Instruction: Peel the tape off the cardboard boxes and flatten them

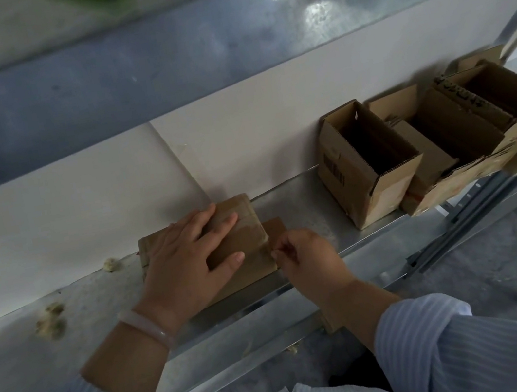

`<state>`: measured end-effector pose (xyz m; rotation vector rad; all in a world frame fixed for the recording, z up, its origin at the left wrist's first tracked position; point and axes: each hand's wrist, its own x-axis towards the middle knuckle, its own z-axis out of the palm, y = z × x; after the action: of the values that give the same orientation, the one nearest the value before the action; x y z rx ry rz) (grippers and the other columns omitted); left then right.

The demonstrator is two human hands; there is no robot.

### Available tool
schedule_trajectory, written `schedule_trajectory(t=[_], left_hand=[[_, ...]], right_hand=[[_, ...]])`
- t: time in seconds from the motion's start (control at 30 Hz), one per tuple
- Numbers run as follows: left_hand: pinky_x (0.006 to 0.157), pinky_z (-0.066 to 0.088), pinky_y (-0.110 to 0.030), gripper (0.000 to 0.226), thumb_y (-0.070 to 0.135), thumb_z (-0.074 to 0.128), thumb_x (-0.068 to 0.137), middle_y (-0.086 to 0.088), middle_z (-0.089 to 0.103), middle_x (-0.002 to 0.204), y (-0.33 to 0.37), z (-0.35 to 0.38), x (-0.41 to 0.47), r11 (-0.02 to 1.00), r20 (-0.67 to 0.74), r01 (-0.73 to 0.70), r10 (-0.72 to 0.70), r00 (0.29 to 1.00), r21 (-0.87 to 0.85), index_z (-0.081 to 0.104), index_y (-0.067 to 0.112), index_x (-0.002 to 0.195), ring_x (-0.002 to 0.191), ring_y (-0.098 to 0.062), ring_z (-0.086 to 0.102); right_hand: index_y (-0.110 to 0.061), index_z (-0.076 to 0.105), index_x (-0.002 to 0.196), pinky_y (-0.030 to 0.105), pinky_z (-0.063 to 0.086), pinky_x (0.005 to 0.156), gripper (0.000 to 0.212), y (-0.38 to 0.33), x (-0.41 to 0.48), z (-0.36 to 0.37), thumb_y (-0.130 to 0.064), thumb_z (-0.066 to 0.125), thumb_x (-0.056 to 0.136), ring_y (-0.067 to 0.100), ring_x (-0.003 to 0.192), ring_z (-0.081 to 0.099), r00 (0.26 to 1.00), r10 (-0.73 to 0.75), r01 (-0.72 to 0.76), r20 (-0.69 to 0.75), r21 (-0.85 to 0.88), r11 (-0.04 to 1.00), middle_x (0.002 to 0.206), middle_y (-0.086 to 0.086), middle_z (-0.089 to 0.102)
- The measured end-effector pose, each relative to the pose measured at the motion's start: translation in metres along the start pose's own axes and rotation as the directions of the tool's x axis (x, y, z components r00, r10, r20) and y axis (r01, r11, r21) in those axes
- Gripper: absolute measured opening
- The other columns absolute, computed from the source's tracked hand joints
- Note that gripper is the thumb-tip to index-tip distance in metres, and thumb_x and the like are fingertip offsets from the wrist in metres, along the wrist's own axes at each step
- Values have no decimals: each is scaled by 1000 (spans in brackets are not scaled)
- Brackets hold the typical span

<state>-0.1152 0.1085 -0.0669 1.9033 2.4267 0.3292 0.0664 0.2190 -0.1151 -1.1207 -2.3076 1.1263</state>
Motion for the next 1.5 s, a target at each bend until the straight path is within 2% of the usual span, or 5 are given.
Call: schedule_trajectory(t=[0.4, 0.5, 0.7, 1.03, 1.5], left_hand=[[109, 34, -46, 61, 66, 36, 87, 4, 40, 149, -4, 0, -3, 998, -40, -59, 58, 998, -26, 42, 39, 142, 134, -23, 39], [107, 36, -44, 55, 66, 40, 87, 10, 42, 147, -12, -2, -7, 987, -59, -126, 121, 991, -99, 46, 43, 137, 132, -16, 41], [105, 41, -44, 41, 57, 48, 89, 15, 49, 142, -25, -4, -10, 945, -119, -198, 173, 978, -259, 59, 42, 126, 131, -5, 44], [107, 39, -36, 32, 44, 51, 88, 20, 52, 136, -34, -7, -13, 931, -94, -214, 195, 976, -297, 62, 44, 118, 132, 3, 41], [106, 38, -29, 31, 39, 51, 88, 19, 56, 132, -36, -9, -12, 922, -120, -233, 205, 971, -308, 65, 42, 115, 129, 4, 44]], right_hand=[[-33, 60, 80, 50, 54, 83, 15, 2, 7, 3, -29, 53, 93, 25, 87, 65, 989, 114, -139, 100, 305, 942, 87, 5, 67], [-40, 61, 94, 21, 52, 89, 21, -4, 15, -1, -22, 51, 97, -4, 92, 64, 988, 131, -152, 79, 406, 901, 94, -11, 66], [-25, 59, 129, -7, 32, 68, 35, -11, 25, -3, -10, 48, 99, -21, 84, 50, 985, -3, -48, 172, 295, 954, 105, -16, 59], [-31, 74, 102, 20, 49, 84, 15, -3, 40, -10, -24, 66, 91, 1, 93, 65, 983, -15, -27, 183, 223, 975, 95, -14, 72], [-16, 72, 99, 33, 53, 64, 30, 6, 55, -13, -34, 48, 94, 19, 75, 63, 862, -503, 503, 63, -228, 834, 85, 1, 68]])
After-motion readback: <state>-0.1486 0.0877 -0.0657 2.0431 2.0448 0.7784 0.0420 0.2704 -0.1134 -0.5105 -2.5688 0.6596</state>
